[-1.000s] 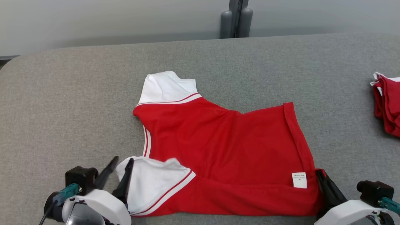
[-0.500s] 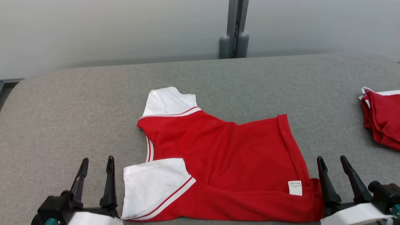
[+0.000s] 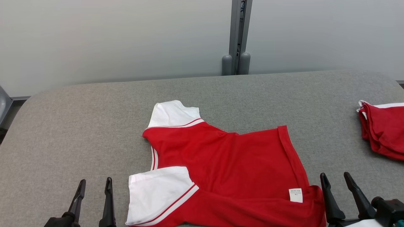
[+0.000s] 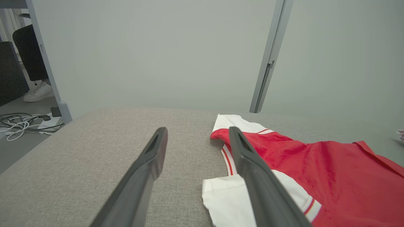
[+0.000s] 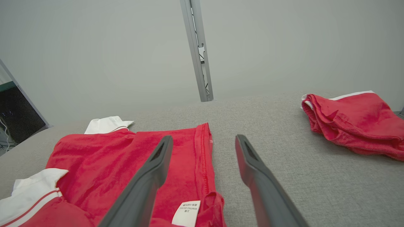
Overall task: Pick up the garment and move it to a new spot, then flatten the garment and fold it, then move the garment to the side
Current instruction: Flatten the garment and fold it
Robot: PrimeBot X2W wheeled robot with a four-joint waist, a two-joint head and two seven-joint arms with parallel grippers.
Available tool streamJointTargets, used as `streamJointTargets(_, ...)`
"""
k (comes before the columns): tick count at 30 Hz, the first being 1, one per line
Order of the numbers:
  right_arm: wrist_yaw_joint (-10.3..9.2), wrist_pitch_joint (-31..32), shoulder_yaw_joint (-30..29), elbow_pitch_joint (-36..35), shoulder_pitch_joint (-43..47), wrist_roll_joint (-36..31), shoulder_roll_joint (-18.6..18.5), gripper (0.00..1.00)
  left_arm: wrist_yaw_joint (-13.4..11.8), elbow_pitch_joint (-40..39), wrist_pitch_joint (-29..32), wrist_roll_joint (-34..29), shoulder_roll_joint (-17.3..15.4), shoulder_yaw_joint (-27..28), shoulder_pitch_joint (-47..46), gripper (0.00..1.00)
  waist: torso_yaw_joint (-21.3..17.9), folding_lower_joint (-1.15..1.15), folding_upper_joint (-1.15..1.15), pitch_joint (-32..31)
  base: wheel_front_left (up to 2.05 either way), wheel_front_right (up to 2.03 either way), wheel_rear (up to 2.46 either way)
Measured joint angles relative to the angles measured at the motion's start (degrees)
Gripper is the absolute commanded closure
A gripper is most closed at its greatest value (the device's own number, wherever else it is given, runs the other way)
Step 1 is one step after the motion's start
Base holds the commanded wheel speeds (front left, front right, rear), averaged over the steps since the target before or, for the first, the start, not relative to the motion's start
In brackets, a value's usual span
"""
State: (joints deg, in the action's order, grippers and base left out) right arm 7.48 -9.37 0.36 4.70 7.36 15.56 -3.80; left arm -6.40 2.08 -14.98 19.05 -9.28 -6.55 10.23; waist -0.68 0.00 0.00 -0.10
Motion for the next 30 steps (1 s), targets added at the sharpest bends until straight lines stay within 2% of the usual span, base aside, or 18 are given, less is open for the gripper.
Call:
streamJointTargets(5, 0.0, 0.13, 0.16, 0.12, -0.01, 0.01, 0.15, 0.0, 0.0, 0.56, 0.16, -0.33, -0.35, -0.23, -0.02, 0.0, 0.15, 0.0, 0.0, -0.14, 0.0, 0.0, 0.0)
streamJointTargets(9, 0.01, 1.02, -0.25, 1.76, 0.02, 0.03, 0.25, 0.0, 0.65, 2.42, 2.49, 0.05, -0.29, -1.56, -0.09, 0.0, 0.25, 0.0, 0.0, 0.29, 0.0, 0.0, 0.0)
streamJointTargets(12, 0.0, 1.63, -1.04, 4.76, 0.36, 0.25, 0.25, 0.0, 2.13, 5.47, 3.88, 0.83, 0.29, -3.11, -0.45, 0.0, 0.38, 0.0, 0.0, 1.18, 0.0, 0.0, 0.0)
streamJointTargets(13, 0.01, 1.77, -1.18, 8.75, 0.83, 0.96, 0.27, 0.0, 3.82, 9.26, 4.72, 2.0, 1.14, -4.44, -1.19, 0.0, 0.48, 0.0, 0.0, 2.21, 0.0, 0.0, 0.0)
streamJointTargets(14, 0.0, 1.76, -1.1, 10.03, 0.87, 1.43, 0.32, 0.0, 4.19, 10.43, 4.97, 2.38, 1.42, -4.76, -1.43, 0.0, 0.48, 0.0, 0.0, 2.53, 0.0, 0.0, 0.0)
streamJointTargets(22, 0.0, 0.94, 1.03, 17.24, -0.77, 3.41, 0.62, 0.0, 5.5, 18.8, 8.1, 6.28, 2.92, -4.75, -3.82, 0.0, -0.06, 0.0, 0.0, 4.2, 0.0, 0.0, 0.0)
streamJointTargets(30, 0.01, 0.53, 4.67, 23.47, -5.91, 6.16, 0.56, 0.0, 8.18, 24.8, 11.91, 9.89, 3.37, -4.77, -8.66, 0.0, -0.14, 0.0, 0.0, 5.76, 0.0, 0.0, 0.0)
